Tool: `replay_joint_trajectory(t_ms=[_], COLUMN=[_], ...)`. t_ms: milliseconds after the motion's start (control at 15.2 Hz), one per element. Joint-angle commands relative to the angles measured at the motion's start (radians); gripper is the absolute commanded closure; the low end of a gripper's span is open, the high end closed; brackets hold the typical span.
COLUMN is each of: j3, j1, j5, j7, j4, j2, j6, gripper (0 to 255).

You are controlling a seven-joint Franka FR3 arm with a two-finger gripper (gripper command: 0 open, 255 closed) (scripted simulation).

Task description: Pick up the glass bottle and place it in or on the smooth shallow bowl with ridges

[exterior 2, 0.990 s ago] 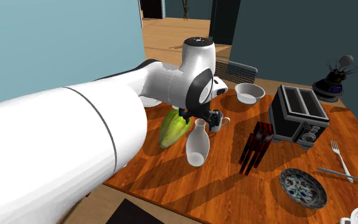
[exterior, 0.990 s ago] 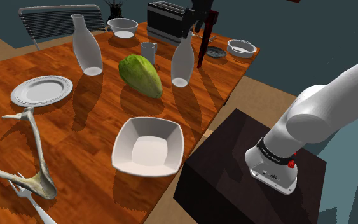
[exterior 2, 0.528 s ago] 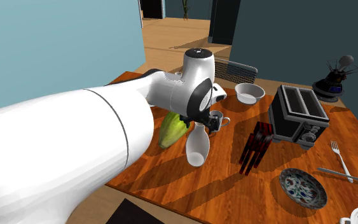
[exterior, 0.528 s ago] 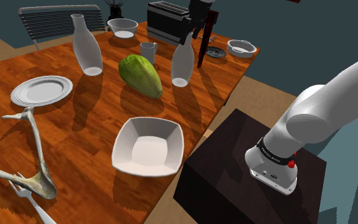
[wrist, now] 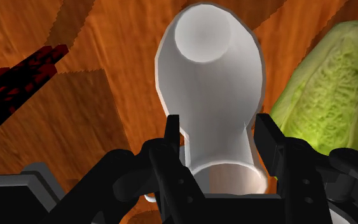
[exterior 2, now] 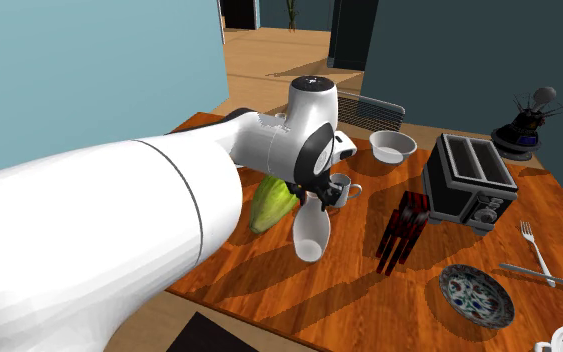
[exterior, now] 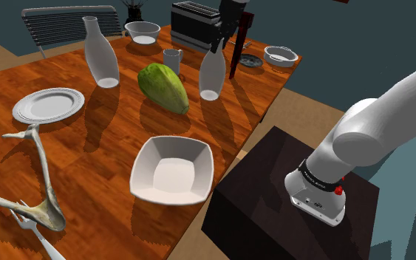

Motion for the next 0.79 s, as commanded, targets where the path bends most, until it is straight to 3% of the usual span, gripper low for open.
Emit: replay_joint_trajectory(t_ms=[0,396,726], j3=[0.000,0.000,0.000], j1=[0.000,0.000,0.000], j5=[0.000,0.000,0.000], j7=[0.000,0.000,0.000], j4=[-0.001,-0.001,0.058], j2=[0.001,0.001,-0.008], j6=[0.000,0.000,-0.068], gripper=[255,255,255])
